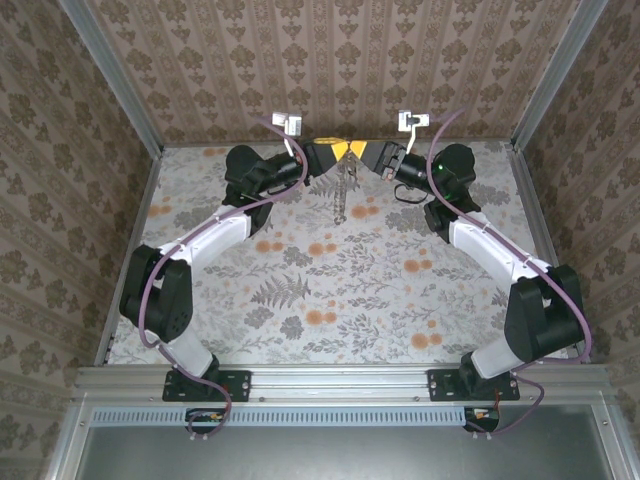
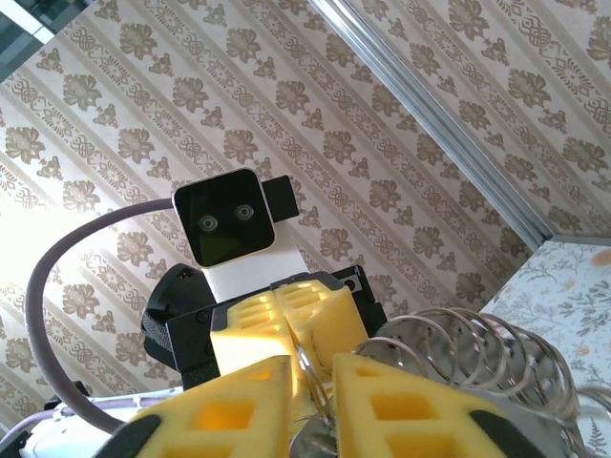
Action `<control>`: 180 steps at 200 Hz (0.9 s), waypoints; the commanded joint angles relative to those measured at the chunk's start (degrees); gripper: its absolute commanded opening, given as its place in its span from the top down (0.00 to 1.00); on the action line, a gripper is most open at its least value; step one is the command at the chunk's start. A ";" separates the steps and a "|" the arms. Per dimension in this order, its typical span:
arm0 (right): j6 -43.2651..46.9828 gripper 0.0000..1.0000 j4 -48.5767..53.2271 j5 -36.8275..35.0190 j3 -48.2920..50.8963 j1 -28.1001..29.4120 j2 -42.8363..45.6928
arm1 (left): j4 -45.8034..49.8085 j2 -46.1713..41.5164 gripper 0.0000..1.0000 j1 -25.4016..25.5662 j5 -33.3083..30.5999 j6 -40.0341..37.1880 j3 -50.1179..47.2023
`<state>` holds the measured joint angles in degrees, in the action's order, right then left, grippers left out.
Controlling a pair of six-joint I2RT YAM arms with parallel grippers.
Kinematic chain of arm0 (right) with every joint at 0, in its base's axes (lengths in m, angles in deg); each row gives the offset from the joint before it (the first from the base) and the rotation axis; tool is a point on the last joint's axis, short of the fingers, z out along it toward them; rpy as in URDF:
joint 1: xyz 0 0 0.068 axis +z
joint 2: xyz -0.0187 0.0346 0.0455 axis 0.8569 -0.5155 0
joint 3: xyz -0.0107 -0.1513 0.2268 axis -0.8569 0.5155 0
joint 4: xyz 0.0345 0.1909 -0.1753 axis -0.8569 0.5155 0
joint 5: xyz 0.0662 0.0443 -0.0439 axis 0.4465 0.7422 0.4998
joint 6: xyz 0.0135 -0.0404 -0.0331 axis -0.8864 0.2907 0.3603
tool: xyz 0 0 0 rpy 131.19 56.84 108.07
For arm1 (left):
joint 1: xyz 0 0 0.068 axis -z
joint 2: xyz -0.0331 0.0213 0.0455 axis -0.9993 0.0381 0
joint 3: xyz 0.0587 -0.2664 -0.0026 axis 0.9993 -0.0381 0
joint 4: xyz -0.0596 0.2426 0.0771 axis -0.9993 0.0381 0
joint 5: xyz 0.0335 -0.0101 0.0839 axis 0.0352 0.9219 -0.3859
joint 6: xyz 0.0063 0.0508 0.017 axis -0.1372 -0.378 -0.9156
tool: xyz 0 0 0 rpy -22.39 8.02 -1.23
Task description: Put the keys on the keyring
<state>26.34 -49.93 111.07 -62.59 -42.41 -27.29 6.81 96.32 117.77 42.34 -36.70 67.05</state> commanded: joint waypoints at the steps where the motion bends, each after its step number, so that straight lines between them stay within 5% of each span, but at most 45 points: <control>1: -0.83 0.76 -3.49 1.55 0.66 0.25 -0.67 | -3.22 0.13 1.00 0.10 -0.70 0.93 1.27; 51: -1.40 0.78 -4.28 2.26 0.35 0.71 -1.39 | -3.31 0.29 1.00 0.19 -0.87 1.02 1.46; 99: -1.25 1.00 -4.26 2.82 0.49 0.82 -1.38 | -3.30 0.30 1.00 0.19 -1.04 1.05 1.39; 132: 2.63 1.00 1.20 3.18 -0.17 0.34 0.00 | -2.72 0.30 1.00 0.02 -0.86 0.78 1.59; 180: 18.55 1.00 24.10 9.12 -7.44 -2.75 1.24 | 3.13 -2.42 0.76 -2.97 1.98 -2.85 1.76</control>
<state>34.01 -40.79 114.96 -64.90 -43.51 -27.72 8.58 96.45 116.85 42.56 -36.72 67.09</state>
